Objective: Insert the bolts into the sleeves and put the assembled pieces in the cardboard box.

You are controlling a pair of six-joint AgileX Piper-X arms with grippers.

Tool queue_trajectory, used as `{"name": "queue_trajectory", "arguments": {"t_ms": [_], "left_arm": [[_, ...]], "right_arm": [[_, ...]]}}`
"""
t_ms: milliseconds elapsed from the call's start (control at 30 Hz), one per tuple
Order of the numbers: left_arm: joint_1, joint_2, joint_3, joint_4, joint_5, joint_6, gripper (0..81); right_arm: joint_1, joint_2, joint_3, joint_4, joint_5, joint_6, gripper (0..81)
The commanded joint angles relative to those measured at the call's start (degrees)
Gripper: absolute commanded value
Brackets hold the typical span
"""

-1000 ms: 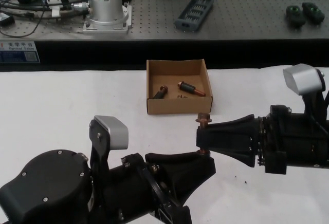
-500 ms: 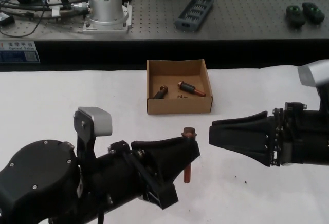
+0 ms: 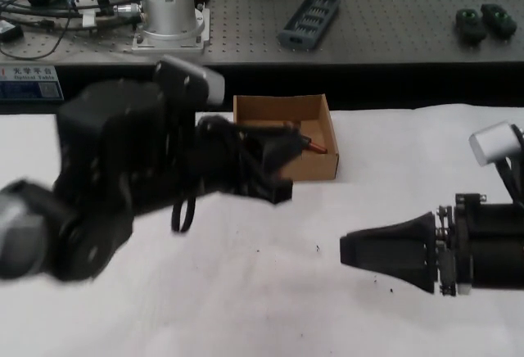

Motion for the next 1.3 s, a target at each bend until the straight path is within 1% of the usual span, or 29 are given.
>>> {"name": "queue_trajectory", "arguments": {"t_ms": [0, 100, 167, 233, 333, 500, 633, 700, 767, 833, 900, 933, 967, 1033, 1100, 1133, 1167, 1233, 1267], "left_arm": [[1.44, 3.29, -4.73, 0.77, 1.19, 2.51, 0.6], [2.25, 9.54, -12.61, 6.0, 1.19, 6.63, 0.6], [2.43, 13.07, -17.52, 9.69, 1.19, 10.33, 0.6], [2.6, 16.7, -22.42, 12.8, 1.19, 12.53, 0.6], [3.28, 21.25, -28.39, 15.54, 1.19, 12.99, 0.6], [4.4, 27.16, -37.13, 19.7, 0.63, 16.1, 0.6], [5.81, 30.71, -42.22, 22.25, -0.76, 16.78, 0.6], [6.44, 32.0, -43.96, 22.88, -1.26, 18.59, 0.6], [6.45, 32.93, -45.07, 24.91, -3.31, 21.67, 0.6], [6.45, 33.41, -45.66, 26.91, -3.94, 24.17, 0.6], [6.45, 33.73, -45.67, 27.01, -5.73, 24.34, 0.4], [6.45, 33.88, -45.67, 27.01, -6.02, 24.34, 3.1], [6.45, 33.86, -45.67, 27.78, -6.07, 24.34, 7.8], [6.45, 33.86, -45.67, 29.89, -6.81, 25.68, 21.8], [6.34, 33.86, -45.67, 30.89, -7.04, 25.58, 42.4], [6.32, 33.86, -45.67, 30.88, -7.02, 24.28, 47.7], [6.32, 33.67, -45.67, 31.05, -6.62, 22.81, 48.7], [6.32, 33.41, -45.67, 31.89, -1.97, 22.2, 44.0], [6.19, 33.06, -45.67, 32.67, -0.83, 22.21, 41.4]], "right_arm": [[1.38, -4.93, 1.2, 9.15, 1.4, -6.13, 16.5], [3.72, -10.33, 4.11, 13.57, 5.54, -7.95, 12.1], [5.2, -14.56, 6.63, 13.83, 7.53, -7.16, 11.4], [6.89, -18.75, 9.24, 13.83, 9.64, -4.83, 11.4], [9.22, -24.48, 12.45, 13.83, 13.35, -0.69, 11.4], [12.6, -32.11, 14.8, 14.13, 16.96, 4.17, 11.4], [14.66, -34.97, 14.84, 15.38, 18.0, 5.78, 11.4], [15.56, -35.29, 14.84, 15.38, 18.26, 6.15, 11.4], [16.58, -35.27, 14.84, 15.38, 19.75, 6.33, 11.4], [17.25, -35.27, 14.84, 15.38, 20.9, 6.32, 11.4], [17.67, -35.27, 14.84, 15.38, 21.54, 6.32, 11.4], [17.73, -35.27, 14.84, 15.38, 21.51, 6.32, 11.4], [17.75, -35.27, 14.84, 15.38, 21.51, 6.32, 11.4], [17.71, -35.27, 14.84, 15.38, 21.86, 6.01, 11.4], [17.71, -35.27, 14.84, 15.24, 21.86, 5.53, 11.4], [17.71, -35.27, 14.84, 15.16, 21.86, 5.38, 11.4], [17.71, -35.27, 14.84, 15.12, 22.18, 5.21, 11.4], [17.71, -35.27, 14.84, 14.92, 22.96, 5.22, 11.4], [17.71, -35.27, 14.84, 14.85, 23.18, 5.22, 11.4]]}}
